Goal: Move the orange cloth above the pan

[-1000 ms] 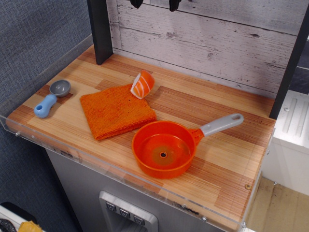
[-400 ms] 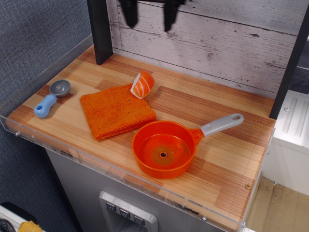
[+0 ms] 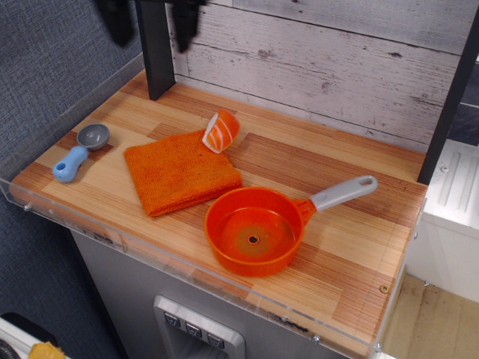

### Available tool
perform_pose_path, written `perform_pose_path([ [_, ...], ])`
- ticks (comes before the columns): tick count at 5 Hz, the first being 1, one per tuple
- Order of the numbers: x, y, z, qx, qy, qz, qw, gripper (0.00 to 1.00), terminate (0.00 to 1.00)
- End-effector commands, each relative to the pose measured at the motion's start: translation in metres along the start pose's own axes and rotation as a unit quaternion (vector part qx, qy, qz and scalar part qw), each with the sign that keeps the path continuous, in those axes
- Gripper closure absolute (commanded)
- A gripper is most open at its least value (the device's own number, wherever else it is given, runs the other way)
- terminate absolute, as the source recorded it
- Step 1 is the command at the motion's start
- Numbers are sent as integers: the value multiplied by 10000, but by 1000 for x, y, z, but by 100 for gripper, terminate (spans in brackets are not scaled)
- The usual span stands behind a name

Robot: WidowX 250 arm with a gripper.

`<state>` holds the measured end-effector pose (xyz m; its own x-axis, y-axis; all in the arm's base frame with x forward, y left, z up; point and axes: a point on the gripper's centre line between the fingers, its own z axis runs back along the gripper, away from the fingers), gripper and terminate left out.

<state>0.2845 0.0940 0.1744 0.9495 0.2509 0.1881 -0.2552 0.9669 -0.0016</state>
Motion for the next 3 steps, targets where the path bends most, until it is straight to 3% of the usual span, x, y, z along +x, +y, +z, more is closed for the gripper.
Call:
perform_pose_path([
  [1,-15,24,-14,-21,-405,174,9990,0,0],
  [2,-17,27,-38,147,-381,136,9991,0,0],
  [3,-15,22,-57,87,-287,210,9993,0,0],
])
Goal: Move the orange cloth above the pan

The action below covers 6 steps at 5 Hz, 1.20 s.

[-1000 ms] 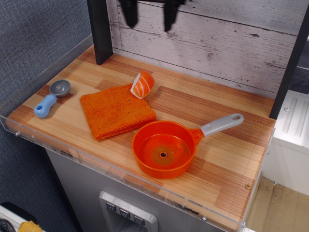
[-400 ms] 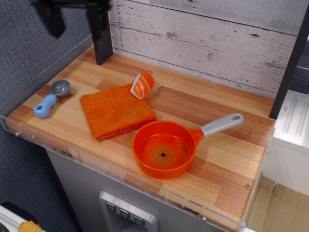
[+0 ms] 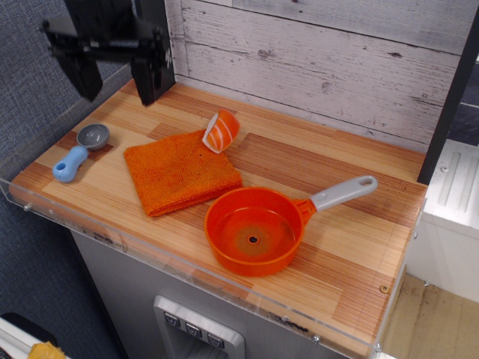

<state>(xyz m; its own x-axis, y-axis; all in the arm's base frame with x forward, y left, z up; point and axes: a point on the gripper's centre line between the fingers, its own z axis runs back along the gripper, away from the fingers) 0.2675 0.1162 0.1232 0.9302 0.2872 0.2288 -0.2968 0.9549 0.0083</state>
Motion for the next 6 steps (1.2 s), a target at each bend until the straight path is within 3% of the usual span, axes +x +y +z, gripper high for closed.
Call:
perform_pose_path([
  [1,7,-12,-27,132,48,-54,9999,0,0],
  [4,6,-30,-74,153,550,-195,9982,0,0],
  [6,16,-24,-105,254,678,-314,9969,0,0],
])
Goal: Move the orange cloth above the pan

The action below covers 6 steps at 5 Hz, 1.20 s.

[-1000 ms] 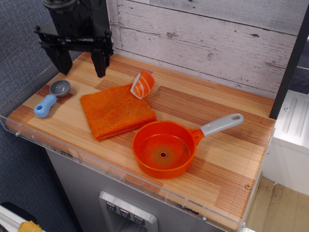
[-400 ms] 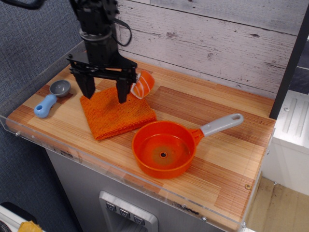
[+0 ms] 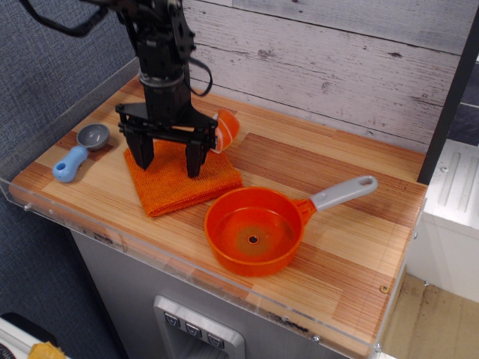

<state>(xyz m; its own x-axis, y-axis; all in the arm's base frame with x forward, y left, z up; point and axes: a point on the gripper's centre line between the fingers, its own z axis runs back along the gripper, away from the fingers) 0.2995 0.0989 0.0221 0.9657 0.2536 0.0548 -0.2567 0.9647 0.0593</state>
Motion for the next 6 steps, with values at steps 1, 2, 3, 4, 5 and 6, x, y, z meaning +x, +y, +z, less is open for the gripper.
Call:
perform_pose_path([
  [1,19,7,-2,112,-222,-37,9997,0,0],
  [2,20,7,-4,126,-211,-39,9997,0,0],
  [3,19,-3,-2,28,-220,-120,9997,0,0],
  [4,17,-18,0,-97,-221,-256,9994,0,0],
  [5,9,-40,5,-217,-188,-445,9986,0,0],
  [6,0,-63,8,-307,-195,-637,9973,0,0],
])
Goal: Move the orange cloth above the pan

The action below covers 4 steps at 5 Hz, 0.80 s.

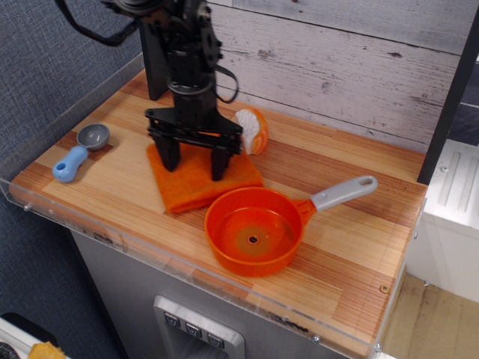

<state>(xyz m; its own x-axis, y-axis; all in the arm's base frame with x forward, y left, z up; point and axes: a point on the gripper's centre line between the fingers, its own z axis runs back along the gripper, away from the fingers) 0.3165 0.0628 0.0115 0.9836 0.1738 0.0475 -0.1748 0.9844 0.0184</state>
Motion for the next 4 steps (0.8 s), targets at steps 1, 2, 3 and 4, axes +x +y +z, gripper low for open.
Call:
perform_pose_path([
  [1,4,-52,21,-427,-290,-25,9987,0,0],
  [2,21,-87,24,-680,-296,-10,9972,0,0],
  [3,34,-111,22,-673,-260,-118,9973,0,0],
  [4,40,-118,19,-596,-269,-187,9977,0,0],
])
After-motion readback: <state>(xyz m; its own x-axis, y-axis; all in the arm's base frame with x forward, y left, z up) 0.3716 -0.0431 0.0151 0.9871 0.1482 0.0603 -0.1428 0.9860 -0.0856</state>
